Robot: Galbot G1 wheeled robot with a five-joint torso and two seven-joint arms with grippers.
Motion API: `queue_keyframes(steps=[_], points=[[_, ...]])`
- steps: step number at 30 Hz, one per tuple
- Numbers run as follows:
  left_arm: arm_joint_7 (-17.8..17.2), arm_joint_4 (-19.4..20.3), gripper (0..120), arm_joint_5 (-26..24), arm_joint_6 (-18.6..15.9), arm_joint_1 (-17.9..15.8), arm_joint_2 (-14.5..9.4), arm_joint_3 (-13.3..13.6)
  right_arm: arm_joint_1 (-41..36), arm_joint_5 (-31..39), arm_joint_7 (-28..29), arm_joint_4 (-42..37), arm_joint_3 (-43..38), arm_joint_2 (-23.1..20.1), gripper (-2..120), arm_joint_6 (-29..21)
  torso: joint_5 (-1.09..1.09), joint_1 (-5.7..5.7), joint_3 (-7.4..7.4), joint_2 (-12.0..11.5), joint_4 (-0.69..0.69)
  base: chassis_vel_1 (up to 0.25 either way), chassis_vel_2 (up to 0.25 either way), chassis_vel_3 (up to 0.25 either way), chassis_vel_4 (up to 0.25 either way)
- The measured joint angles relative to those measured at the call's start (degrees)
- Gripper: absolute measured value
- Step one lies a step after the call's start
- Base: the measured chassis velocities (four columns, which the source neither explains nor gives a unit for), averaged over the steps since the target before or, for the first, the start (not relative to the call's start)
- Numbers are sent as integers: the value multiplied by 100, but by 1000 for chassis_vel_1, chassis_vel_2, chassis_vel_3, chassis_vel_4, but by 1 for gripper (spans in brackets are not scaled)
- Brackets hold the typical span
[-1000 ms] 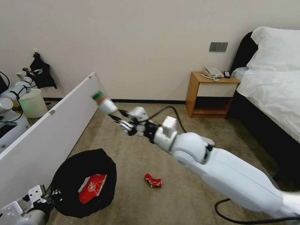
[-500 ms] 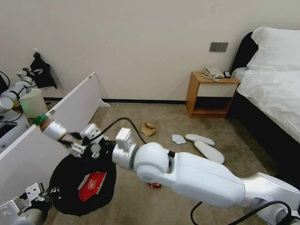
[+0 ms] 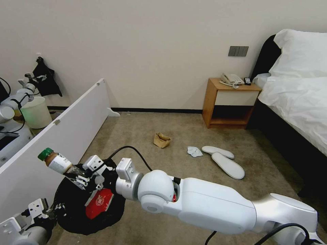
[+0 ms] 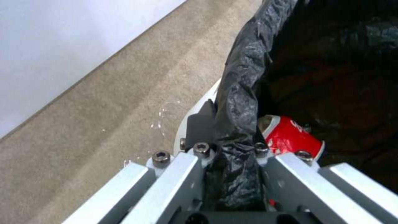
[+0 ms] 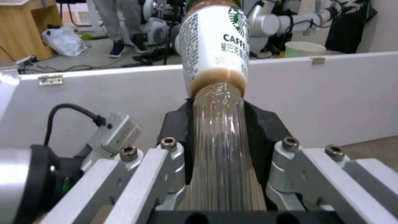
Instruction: Pick up the trash bin, then pick up the garbage from the floor and place it into the trash bin.
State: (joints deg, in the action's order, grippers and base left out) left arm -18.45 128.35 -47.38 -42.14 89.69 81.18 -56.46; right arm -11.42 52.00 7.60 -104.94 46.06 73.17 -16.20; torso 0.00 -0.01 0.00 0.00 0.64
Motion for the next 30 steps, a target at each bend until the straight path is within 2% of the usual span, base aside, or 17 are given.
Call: queue_keyframes(steps=[30], points=[[21, -85, 2, 42, 0, -46, 45, 85, -467, -523, -153, 482, 377, -178, 25, 311, 0, 0, 0, 0, 0, 0, 0, 0, 0]])
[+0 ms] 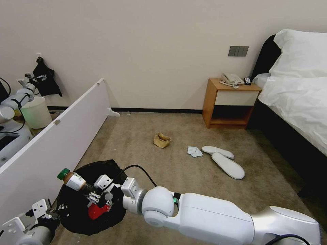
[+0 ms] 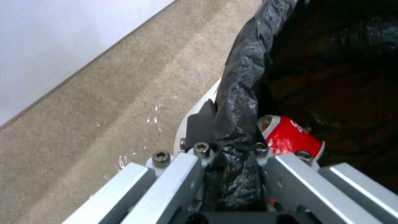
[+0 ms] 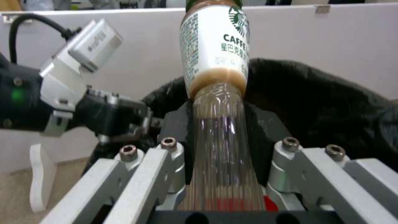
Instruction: Pick up the trash bin, then pick up the garbage from the floor and place it into the trash bin.
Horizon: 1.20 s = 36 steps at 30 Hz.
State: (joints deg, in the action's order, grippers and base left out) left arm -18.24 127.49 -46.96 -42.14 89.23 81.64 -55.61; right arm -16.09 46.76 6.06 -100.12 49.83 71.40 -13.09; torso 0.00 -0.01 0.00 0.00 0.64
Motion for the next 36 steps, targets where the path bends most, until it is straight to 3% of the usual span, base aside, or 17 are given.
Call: queue_keyframes(steps=[7, 10, 13, 19, 27, 36], points=[[2, -26, 2, 1, 0, -11, 4, 8, -26, -44, -2, 17, 15, -46, 25, 22, 0, 0, 0, 0, 0, 0, 0, 0, 0], [3, -41, 2, 7, 0, -12, 4, 9, -42, -59, -7, 0, 15, -112, 40, 23, 0, 0, 0, 0, 0, 0, 0, 0, 0], [4, -41, 2, 9, 0, -11, 4, 11, -44, -60, -8, -13, 14, -123, 45, 23, 0, 0, 0, 0, 0, 0, 0, 0, 0], [11, -42, 2, 67, 0, 3, 32, 33, -42, -75, -8, -66, -42, -182, 74, 23, 0, 0, 0, 0, 0, 0, 0, 0, 0], [16, -43, 2, 77, 0, 15, 36, 28, -43, -73, -4, -176, -110, -265, 98, 19, 0, 0, 0, 0, 0, 0, 0, 0, 0], [17, -49, 2, 89, 0, 29, 44, 30, 37, -24, 12, -391, -349, -390, 100, 3, 0, 0, 0, 0, 0, 0, 0, 0, 0]])
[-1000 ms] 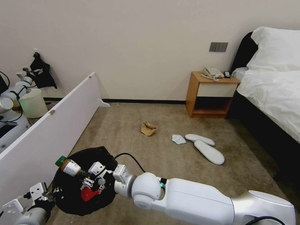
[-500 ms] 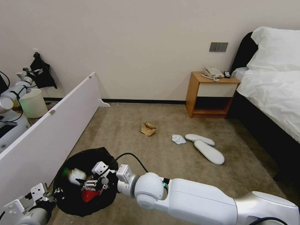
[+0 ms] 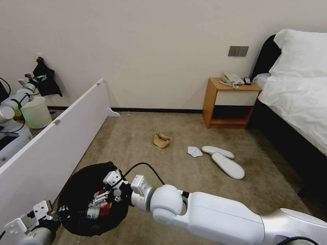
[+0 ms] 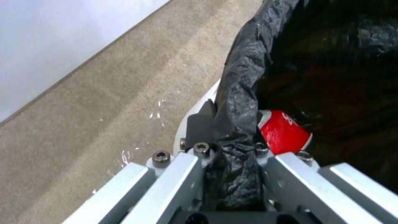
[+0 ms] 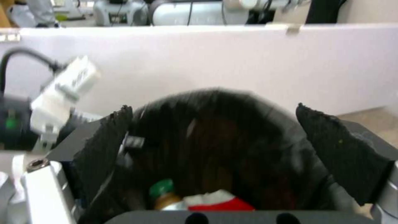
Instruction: Pick up the trash bin, then pick up the garbage from the floor and place it into the trash bin.
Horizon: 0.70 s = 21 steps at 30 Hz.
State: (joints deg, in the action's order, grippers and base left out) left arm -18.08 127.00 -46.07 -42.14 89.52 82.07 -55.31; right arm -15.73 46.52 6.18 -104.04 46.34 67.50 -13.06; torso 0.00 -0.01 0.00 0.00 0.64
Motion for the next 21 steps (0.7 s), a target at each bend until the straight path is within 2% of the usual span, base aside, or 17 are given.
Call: queue_keyframes(steps=[10, 17, 21], points=[[0, -19, 2, 1, 0, 19, -7, -33, 220, 151, 5, -414, -530, -222, 100, -50, 0, 0, 0, 0, 0, 0, 0, 0, 0], [-1, -23, 2, 24, 0, 44, -2, -48, 171, 287, 9, -752, -1250, -522, 100, -65, 0, 0, 0, 0, 0, 0, 0, 0, 0], [-5, -23, 2, 23, 0, 69, -33, -118, 19, 461, 61, -974, -1968, -886, 100, -73, 0, 0, 0, 0, -1, 0, 0, 0, 0]])
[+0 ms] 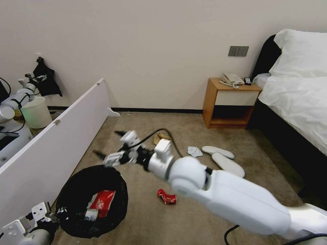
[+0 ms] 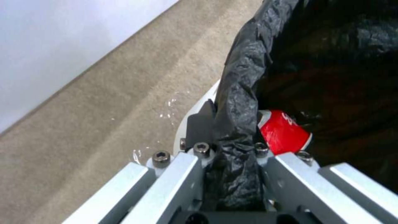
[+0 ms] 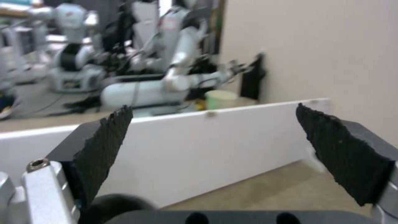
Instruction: Pick up the trash bin, then pick up the garbage from the floor and place it into the trash bin.
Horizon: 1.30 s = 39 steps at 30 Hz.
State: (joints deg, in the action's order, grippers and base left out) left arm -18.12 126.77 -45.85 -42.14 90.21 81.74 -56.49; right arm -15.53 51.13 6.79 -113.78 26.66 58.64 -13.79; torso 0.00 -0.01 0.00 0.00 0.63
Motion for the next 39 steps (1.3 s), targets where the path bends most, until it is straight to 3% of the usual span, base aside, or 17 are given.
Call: queue_keyframes(steps=[4, 7, 10, 12, 15, 18, 22, 27, 30, 39], points=[[0, -11, 2, -6, 1, 13, -34, -57, -203, 55, 23, -71, -404, -221, 100, -6, 1, 0, 0, 0, 1, 0, 0, 0, 0], [0, -36, 2, -23, 0, 31, -83, -140, -847, 37, 101, -127, -1268, -636, 100, 1, 1, 0, 0, 0, 1, 0, 0, 0, 0], [0, -44, 2, -25, 0, 34, -87, -149, -1072, 8, 131, -162, -1555, -727, 100, 19, 2, 0, 0, 0, 1, 0, 0, 0, 0], [1, -65, 2, -21, 0, 39, -85, -154, -1591, -107, 259, -307, -2353, -879, 100, 81, 0, 0, 0, 0, 3, 0, 0, 0, 0], [5, -62, 2, -8, 0, 41, -59, -152, -1990, -265, 530, -468, -2835, -915, 100, 233, 2, 0, 0, 0, 2, 0, 0, 0, 0], [9, -44, 2, 26, 0, 48, -19, -146, -2609, -495, 891, -741, -3505, -907, 100, 354, 0, 0, -1, 0, -2, 0, 0, 0, 0], [58, 29, 2, 43, 0, 127, 74, -239, -3378, -779, 1187, -1074, -4181, -796, 100, 481, 0, 0, -1, 0, 7, 0, 0, 0, 0], [90, 176, 2, 106, 0, 247, 190, -441, -3918, -1318, 1088, -1189, -4674, -606, 100, 761, 2, 0, -1, 0, -6, 0, 0, 0, 0], [100, 226, 2, 113, 0, 261, 191, -464, -4375, -1751, 953, -1277, -5104, -491, 100, 1025, 0, 0, -1, 0, 2, 0, 0, 0, 0], [121, 240, 2, 165, 0, 231, 200, -323, -6068, -2638, 868, -1645, -5784, -118, 100, 1720, 1, 0, -1, 1, 3, 0, 0, 0, 0]])
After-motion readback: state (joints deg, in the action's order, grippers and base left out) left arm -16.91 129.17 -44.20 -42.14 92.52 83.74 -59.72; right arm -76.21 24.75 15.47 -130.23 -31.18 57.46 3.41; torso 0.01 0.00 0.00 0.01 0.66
